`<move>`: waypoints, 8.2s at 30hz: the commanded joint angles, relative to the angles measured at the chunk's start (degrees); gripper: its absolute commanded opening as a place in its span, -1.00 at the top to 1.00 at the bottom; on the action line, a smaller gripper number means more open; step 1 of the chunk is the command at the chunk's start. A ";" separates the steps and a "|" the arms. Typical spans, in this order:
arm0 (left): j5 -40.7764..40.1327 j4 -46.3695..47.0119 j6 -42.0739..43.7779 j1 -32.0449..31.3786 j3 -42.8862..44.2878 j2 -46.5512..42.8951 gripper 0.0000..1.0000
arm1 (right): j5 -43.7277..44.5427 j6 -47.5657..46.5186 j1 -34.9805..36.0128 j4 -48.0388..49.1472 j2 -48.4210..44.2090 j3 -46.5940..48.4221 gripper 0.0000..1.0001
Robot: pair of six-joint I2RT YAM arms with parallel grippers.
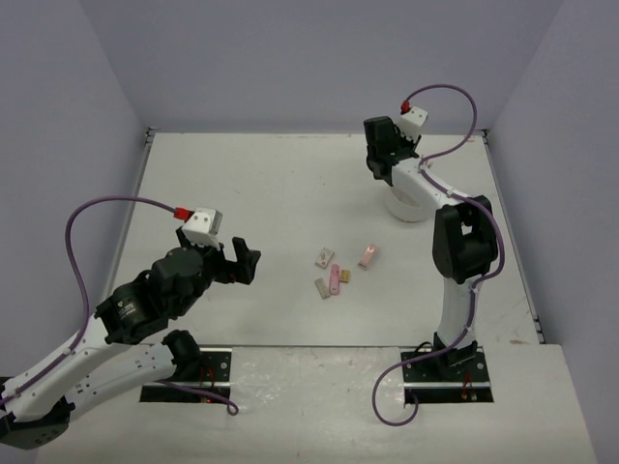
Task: Sort the stationery into containers
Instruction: Place the stationery in the storage box, then pick up the stationery from the center of the board, then place the stationery in the storage box, then pick up the stationery from the center of the board.
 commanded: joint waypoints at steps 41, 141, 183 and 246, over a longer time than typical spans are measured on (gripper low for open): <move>-1.97 1.08 0.30 0.24 -0.22 -0.96 -1.00 | -24.82 11.80 26.58 -16.87 -28.45 -26.30 -0.29; 0.28 2.13 1.35 0.24 -0.66 -0.66 -1.00 | 2.53 -12.40 -1.37 -9.50 7.10 15.56 1.00; 0.27 2.21 1.53 0.24 -0.66 -0.39 -1.00 | -9.34 -13.90 -0.38 -10.35 -2.52 10.97 -0.17; -1.57 0.64 -0.21 0.24 -0.22 3.32 -1.00 | -31.43 25.04 28.97 -12.58 -20.09 -39.42 0.66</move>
